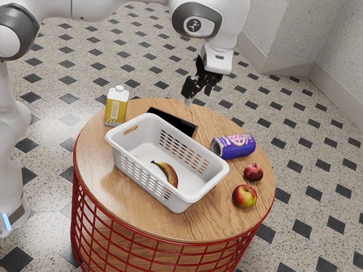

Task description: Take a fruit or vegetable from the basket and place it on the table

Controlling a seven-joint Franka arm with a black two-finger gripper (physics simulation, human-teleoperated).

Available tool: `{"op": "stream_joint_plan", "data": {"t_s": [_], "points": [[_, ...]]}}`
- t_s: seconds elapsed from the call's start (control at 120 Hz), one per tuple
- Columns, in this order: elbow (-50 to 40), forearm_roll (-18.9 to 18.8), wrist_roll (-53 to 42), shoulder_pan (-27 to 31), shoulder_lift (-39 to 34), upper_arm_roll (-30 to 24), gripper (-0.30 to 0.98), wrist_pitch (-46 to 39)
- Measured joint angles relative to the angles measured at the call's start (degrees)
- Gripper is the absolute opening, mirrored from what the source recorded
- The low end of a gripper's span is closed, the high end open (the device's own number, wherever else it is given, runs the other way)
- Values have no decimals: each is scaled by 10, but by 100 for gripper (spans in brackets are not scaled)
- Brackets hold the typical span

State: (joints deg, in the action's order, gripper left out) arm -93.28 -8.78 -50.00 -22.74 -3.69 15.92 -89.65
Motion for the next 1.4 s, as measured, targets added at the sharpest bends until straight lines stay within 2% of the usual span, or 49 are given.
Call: {"op": "stream_joint_plan", "data": {"t_s": [0.508, 0.6, 0.708, 0.808, 0.875, 0.95, 1.033, 1.092, 1.15, 1.242, 1.4], "points": [[3, -1, 5, 3, -8, 0, 69, 3], [50, -1, 9, -4, -15, -27, 69, 22], [82, 9, 7, -52, -12, -76, 69, 46], [36, 17, -2, -83, -29, -131, 69, 59], [-8, 27, -12, -86, -42, -147, 68, 57], [-80, 47, -27, -46, -84, -169, 68, 41], [-148, 78, -45, 94, -151, -286, 69, 28], [-179, 95, -58, 141, -174, -317, 69, 22], [-203, 103, -69, 140, -186, -294, 69, 17], [-220, 97, -84, 82, -190, -216, 69, 12], [-238, 77, -105, 64, -183, -178, 69, 7]]}}
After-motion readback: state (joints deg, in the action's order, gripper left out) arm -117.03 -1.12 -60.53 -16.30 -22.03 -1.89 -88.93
